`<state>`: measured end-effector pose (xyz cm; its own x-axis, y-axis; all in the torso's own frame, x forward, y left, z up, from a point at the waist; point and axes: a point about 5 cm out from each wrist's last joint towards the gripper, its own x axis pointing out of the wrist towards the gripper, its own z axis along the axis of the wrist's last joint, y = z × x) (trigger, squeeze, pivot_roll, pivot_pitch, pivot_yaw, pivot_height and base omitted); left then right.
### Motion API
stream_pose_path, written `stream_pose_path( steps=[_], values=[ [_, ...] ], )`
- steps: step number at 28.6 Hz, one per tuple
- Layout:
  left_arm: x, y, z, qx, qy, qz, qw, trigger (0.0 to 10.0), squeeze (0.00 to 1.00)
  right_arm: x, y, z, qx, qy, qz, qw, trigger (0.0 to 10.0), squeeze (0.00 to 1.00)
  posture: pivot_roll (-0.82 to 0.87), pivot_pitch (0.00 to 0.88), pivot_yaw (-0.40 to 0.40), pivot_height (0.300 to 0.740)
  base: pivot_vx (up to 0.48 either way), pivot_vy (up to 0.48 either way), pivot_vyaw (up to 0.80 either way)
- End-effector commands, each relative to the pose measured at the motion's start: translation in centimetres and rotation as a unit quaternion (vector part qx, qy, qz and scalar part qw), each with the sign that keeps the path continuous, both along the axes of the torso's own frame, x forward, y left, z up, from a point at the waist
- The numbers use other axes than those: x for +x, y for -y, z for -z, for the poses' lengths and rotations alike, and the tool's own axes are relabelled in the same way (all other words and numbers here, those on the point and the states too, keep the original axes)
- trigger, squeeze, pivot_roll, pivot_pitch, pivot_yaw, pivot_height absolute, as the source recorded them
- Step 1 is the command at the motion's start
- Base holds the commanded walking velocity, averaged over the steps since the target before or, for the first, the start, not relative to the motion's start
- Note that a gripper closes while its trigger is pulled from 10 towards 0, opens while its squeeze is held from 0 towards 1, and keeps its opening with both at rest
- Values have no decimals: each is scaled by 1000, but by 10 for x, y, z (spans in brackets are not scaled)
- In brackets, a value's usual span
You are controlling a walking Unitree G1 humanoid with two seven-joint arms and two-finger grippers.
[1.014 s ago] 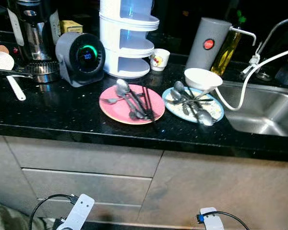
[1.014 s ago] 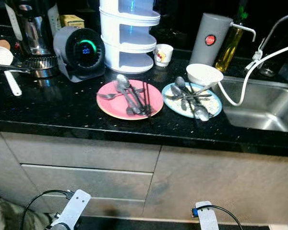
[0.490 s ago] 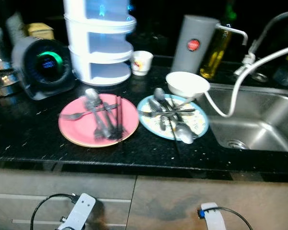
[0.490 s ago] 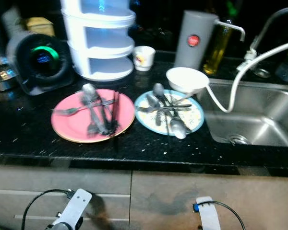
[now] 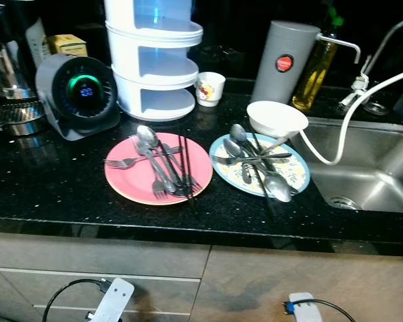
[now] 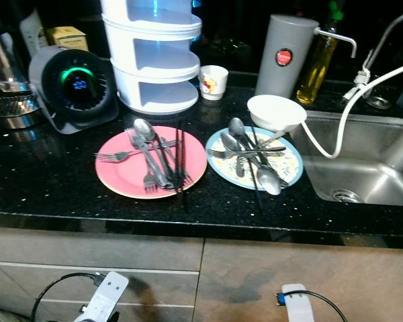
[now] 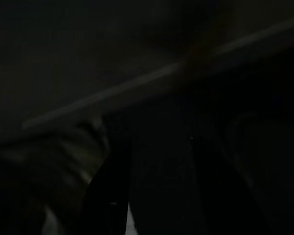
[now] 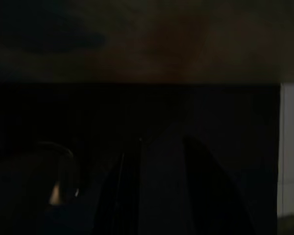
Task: Kitchen organization
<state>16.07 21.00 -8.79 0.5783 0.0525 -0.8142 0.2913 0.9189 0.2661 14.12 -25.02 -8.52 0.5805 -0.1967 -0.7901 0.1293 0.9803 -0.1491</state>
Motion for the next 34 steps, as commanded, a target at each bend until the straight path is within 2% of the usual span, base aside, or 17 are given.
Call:
stream_pose_path(
  steps=[1, 3, 5, 6, 8, 12, 16, 18, 19, 21, 22, 23, 25, 28, 30, 32, 34],
  values=[
    [-7, -5, 2, 5, -7, -7, 1000, 10000, 0, -5, 14, -3, -9, 16, 56, 998, 10000, 0, 23, 18, -65, 740, 0, 0, 0],
    [-24, -12, 6, -3, -21, -24, 999, 10000, 0, -18, 43, -11, -34, 50, 179, 982, 10000, 0, 16, 30, -52, 740, 0, 0, 0],
    [-30, -15, 7, -4, -22, -30, 999, 10000, 0, -21, 59, -18, -54, 75, 236, 967, 10000, 0, 12, 33, -47, 740, 0, 0, 0],
    [-30, -15, 7, -4, -22, -30, 999, 10000, 0, -21, 59, -18, -54, 75, 236, 967, 10000, 0, 12, 33, -47, 740, 0, 0, 0],
    [-34, -19, 7, 0, -17, -29, 999, 10000, 0, -18, 93, -41, -112, 134, 301, 938, 10000, 0, 2, 38, -36, 740, 0, 0, 0],
    [-26, -23, 2, 7, 2, 2, 1000, 10000, 0, -3, 116, -68, -166, 197, 316, 913, 10000, 0, 1, 41, -32, 740, 0, 0, 0],
    [-13, -25, -6, -13, 25, 35, 999, 10000, 0, 14, 118, -80, -167, 237, 305, 907, 10000, 0, 2, 42, -31, 740, 0, 0, 0],
    [-5, -28, -10, -12, 39, 40, 998, 10000, 0, 28, 94, -69, -137, 221, 244, 934, 10000, 0, 17, 42, -28, 740, 0, 0, 0],
    [-5, -28, -10, -12, 39, 40, 998, 10000, 0, 28, 94, -69, -137, 221, 244, 934, 10000, 0, 17, 42, -28, 740, 0, 0, 0],
    [0, -30, -11, 7, 40, 27, 999, 10000, 0, 32, 55, -45, -99, 173, 164, 966, 10000, 0, 18, 38, -28, 740, 0, 0, 0],
    [1, -29, -11, 12, 41, 23, 999, 10000, 0, 31, 43, -38, -91, 158, 136, 974, 10000, 0, 18, 38, -28, 740, 0, 0, 0],
    [1, -29, -11, 12, 41, 23, 999, 10000, 0, 31, 43, -38, -91, 158, 136, 974, 10000, 0, 18, 38, -28, 740, 0, 0, 0],
    [5, -24, -11, 14, 48, 19, 999, 10000, 0, 24, 12, -20, -68, 106, 48, 991, 10000, 0, 9, 37, -29, 740, 0, -381, 0],
    [11, -17, -13, 6, 61, 22, 998, 10000, 4, 9, -16, -3, -49, 41, -56, 996, 10000, 0, 11, 36, -30, 740, 0, -480, 0],
    [11, -17, -13, 6, 61, 22, 998, 10000, 4, 9, -16, -3, -49, 41, -56, 996, 10000, 0, 11, 36, -30, 740, 0, -480, 0],
    [16, -12, -15, -5, 75, 28, 997, 10000, 0, -12, -26, 9, -44, -19, -109, 993, 10000, 0, 19, 36, -32, 740, 0, -480, 0],
    [16, -12, -15, -5, 75, 28, 997, 10000, 0, -12, -26, 9, -44, -19, -109, 993, 10000, 0, 19, 36, -32, 740, 0, -480, 0]
  ],
)
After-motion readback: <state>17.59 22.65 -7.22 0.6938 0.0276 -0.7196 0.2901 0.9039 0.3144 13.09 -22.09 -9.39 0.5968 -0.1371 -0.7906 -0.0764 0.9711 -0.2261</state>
